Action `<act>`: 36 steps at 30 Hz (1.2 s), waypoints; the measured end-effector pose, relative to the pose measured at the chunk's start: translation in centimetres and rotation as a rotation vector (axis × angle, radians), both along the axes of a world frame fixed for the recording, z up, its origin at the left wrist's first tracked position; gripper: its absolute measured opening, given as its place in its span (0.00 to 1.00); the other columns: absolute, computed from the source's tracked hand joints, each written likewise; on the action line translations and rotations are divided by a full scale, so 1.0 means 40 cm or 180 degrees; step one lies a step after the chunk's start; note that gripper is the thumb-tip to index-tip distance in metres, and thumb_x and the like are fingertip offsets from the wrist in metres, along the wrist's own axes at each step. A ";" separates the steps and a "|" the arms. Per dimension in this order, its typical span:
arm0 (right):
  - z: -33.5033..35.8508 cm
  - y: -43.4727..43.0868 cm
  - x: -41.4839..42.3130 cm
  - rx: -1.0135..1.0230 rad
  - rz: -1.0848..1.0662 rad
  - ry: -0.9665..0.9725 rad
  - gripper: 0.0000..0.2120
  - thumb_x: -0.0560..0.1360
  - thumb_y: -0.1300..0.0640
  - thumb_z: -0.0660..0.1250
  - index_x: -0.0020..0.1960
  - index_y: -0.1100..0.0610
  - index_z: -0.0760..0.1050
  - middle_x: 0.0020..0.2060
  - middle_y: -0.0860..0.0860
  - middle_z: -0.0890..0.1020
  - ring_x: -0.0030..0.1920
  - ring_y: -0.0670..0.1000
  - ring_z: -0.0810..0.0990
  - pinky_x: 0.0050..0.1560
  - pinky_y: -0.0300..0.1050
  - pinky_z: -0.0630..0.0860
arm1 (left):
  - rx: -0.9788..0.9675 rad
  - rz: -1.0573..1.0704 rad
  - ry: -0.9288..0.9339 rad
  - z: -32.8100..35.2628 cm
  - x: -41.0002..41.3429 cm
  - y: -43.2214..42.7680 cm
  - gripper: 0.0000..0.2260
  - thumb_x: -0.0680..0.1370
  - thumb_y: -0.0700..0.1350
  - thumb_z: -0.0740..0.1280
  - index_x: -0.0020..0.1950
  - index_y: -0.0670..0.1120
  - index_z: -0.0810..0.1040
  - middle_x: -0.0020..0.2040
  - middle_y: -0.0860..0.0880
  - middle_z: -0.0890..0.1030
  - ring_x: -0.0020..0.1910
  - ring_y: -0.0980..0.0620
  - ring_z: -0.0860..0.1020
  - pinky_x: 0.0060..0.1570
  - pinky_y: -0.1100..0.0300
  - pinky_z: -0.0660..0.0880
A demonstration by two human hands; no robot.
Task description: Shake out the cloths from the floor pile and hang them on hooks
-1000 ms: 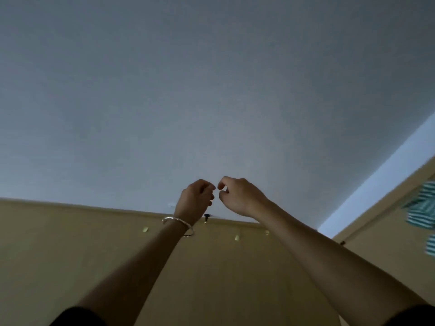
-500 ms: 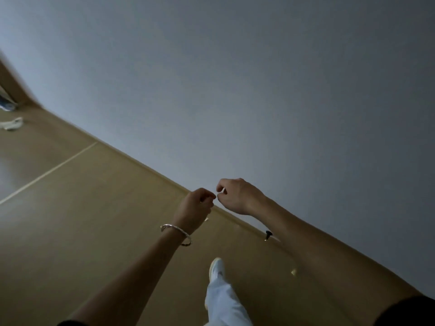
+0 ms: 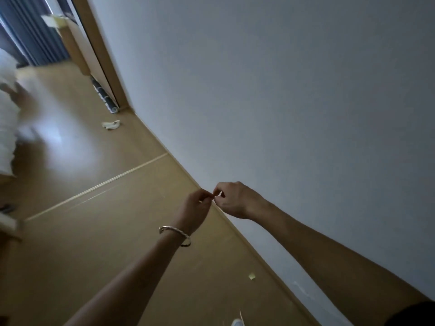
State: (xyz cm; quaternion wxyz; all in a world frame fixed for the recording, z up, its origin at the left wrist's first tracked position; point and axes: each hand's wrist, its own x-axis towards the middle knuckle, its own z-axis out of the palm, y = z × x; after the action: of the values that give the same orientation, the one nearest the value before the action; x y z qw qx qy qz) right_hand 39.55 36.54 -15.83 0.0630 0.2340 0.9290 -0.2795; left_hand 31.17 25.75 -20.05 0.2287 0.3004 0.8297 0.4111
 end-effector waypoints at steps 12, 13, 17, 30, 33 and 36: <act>-0.063 -0.071 -0.715 0.0237 0.1434 -0.0396 0.16 0.79 0.52 0.56 0.64 0.55 0.73 0.54 0.57 0.80 0.51 0.56 0.79 0.53 0.53 0.78 | -0.0557 0.1106 0.0292 -0.027 -0.585 -0.119 0.10 0.77 0.44 0.63 0.54 0.49 0.81 0.52 0.47 0.83 0.53 0.47 0.79 0.43 0.62 0.68; -0.068 -0.078 -0.780 0.0260 0.1457 -0.0410 0.17 0.79 0.52 0.56 0.65 0.55 0.72 0.55 0.57 0.80 0.51 0.56 0.79 0.54 0.53 0.78 | -0.0554 0.1137 0.0320 -0.031 -0.652 -0.126 0.10 0.76 0.44 0.63 0.54 0.49 0.82 0.52 0.47 0.83 0.53 0.47 0.79 0.43 0.62 0.67; -0.061 -0.089 -1.046 0.0332 0.1476 -0.0441 0.18 0.80 0.52 0.55 0.67 0.54 0.70 0.60 0.57 0.79 0.55 0.56 0.79 0.58 0.52 0.77 | -0.0628 0.1140 0.0240 -0.034 -0.926 -0.159 0.09 0.77 0.45 0.63 0.52 0.51 0.81 0.49 0.51 0.82 0.51 0.50 0.79 0.42 0.64 0.65; -0.016 -0.094 -1.579 0.0363 0.1462 -0.0459 0.16 0.80 0.54 0.57 0.64 0.56 0.74 0.59 0.55 0.79 0.56 0.54 0.78 0.58 0.51 0.77 | -0.0596 0.0839 -0.0137 -0.026 -1.460 -0.201 0.08 0.76 0.45 0.65 0.40 0.57 0.76 0.38 0.55 0.78 0.47 0.49 0.80 0.52 0.55 0.75; -0.019 -0.096 -1.702 0.0373 0.1576 -0.0470 0.16 0.80 0.53 0.56 0.64 0.56 0.73 0.59 0.56 0.79 0.55 0.55 0.78 0.57 0.52 0.77 | -0.0530 0.0899 -0.0075 -0.012 -1.578 -0.188 0.06 0.76 0.43 0.64 0.47 0.52 0.80 0.39 0.53 0.78 0.45 0.50 0.79 0.48 0.59 0.73; -0.015 -0.092 -1.842 0.0365 0.1699 -0.0441 0.15 0.80 0.53 0.57 0.63 0.56 0.75 0.58 0.57 0.80 0.55 0.56 0.79 0.56 0.53 0.77 | -0.0556 0.0920 0.0072 0.006 -1.697 -0.174 0.08 0.77 0.43 0.64 0.52 0.46 0.82 0.45 0.46 0.82 0.43 0.49 0.77 0.41 0.62 0.68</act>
State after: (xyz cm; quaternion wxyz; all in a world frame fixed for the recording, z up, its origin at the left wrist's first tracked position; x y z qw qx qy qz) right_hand -34.15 32.84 -16.45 0.1845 0.0028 0.9656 -0.1834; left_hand -36.73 18.79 -19.82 0.1830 0.1615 0.8994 0.3626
